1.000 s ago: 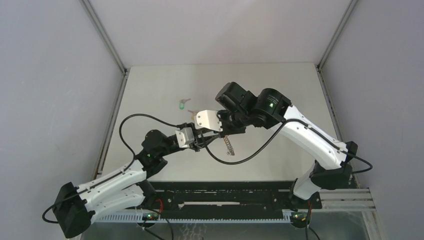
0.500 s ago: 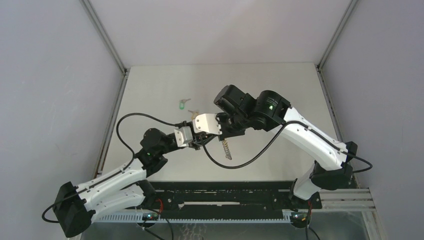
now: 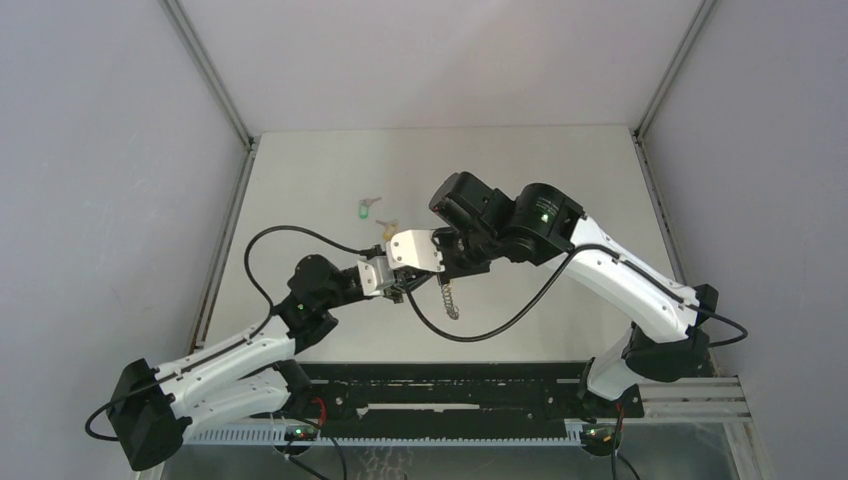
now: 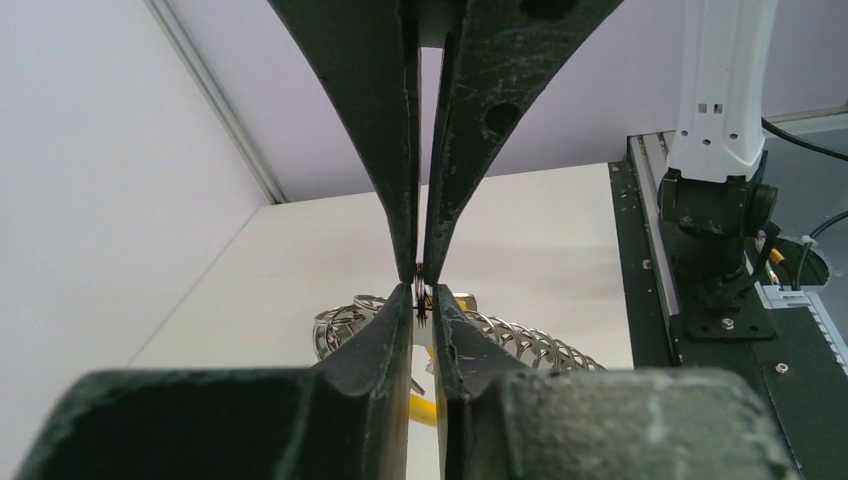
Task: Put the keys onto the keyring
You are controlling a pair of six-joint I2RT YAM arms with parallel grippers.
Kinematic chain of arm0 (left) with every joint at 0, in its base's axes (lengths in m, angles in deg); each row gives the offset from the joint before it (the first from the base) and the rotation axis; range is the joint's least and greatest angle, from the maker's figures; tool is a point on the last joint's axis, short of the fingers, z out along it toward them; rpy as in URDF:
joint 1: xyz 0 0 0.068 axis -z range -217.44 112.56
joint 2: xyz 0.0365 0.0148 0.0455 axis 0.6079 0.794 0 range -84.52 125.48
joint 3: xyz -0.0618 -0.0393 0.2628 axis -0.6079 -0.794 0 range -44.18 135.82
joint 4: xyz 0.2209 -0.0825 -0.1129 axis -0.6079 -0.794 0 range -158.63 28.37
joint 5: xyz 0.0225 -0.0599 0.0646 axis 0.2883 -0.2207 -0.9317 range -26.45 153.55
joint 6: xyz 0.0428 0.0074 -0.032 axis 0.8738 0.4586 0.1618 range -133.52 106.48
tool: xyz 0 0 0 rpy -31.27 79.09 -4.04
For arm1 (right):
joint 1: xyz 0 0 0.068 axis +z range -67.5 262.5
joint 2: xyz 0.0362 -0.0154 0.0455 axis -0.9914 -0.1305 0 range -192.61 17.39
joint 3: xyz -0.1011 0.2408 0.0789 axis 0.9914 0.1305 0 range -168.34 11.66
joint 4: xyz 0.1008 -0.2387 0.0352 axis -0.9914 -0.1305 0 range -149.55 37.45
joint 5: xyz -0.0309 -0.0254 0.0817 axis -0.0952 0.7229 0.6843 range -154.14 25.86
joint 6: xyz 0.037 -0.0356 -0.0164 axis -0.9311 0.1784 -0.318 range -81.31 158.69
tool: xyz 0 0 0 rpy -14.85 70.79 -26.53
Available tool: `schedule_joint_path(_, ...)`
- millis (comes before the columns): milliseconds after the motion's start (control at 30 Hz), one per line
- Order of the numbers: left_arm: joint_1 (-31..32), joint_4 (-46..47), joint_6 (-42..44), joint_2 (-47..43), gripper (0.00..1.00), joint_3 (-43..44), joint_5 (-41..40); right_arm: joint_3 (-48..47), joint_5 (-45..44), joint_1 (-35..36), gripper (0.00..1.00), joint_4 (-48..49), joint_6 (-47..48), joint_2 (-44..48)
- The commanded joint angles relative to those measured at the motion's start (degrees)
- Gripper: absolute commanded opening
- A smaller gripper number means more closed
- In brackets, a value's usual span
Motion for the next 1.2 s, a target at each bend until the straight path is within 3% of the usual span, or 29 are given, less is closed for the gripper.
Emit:
schedule_joint_path(0, 0.33, 0.51, 1.40, -0.27, 0.13, 4.07, 1.07, 0.73, 1.26, 0.78, 0.00, 4.16, 0.40, 3.30)
schedule_joint_path(133, 0.34, 0.49, 1.12, -0.37, 0.01, 4.31, 1.34, 2.33, 1.69, 0.83, 0.00, 4.87, 0.45, 3.68)
schedule_joint_path(267, 0.34, 0.98, -0.01, -0.95, 0.00, 3.55, -1.02, 5.71, 0.95, 0.72, 0.00, 7.96, -0.25, 5.57)
schedule_joint_path(367, 0.34, 4.47, -1.00, -2.07, 0.00, 1.34, -3.99, 11.78, 0.55, -0.07, 0.10, 14.35, -1.76, 9.76)
schedule_joint_path(500, 0.33, 8.95, -2.94, -3.02, 0.00, -1.18, -5.88, 21.67, 7.38, -4.85, 0.25, 26.26, -4.32, 19.41)
schedule_joint_path(633, 0.33, 15.21, -5.44, -2.92, 0.00, -3.90, -8.62, 28.61, 20.32, -11.58, 0.36, 35.90, -7.71, 26.97)
schedule_joint_path(900, -0.18, 29.24, -11.97, -1.17, 0.00, -7.40, -9.65, 42.05, 39.58, -23.47, 0.37, 55.63, -22.52, 33.05)
schedule_joint_path(1167, -1.69, 42.45, -18.45, 2.25, 0.00, -10.19, -8.66, 49.52, 41.29, -25.40, 0.38, 69.31, -34.55, 33.37)
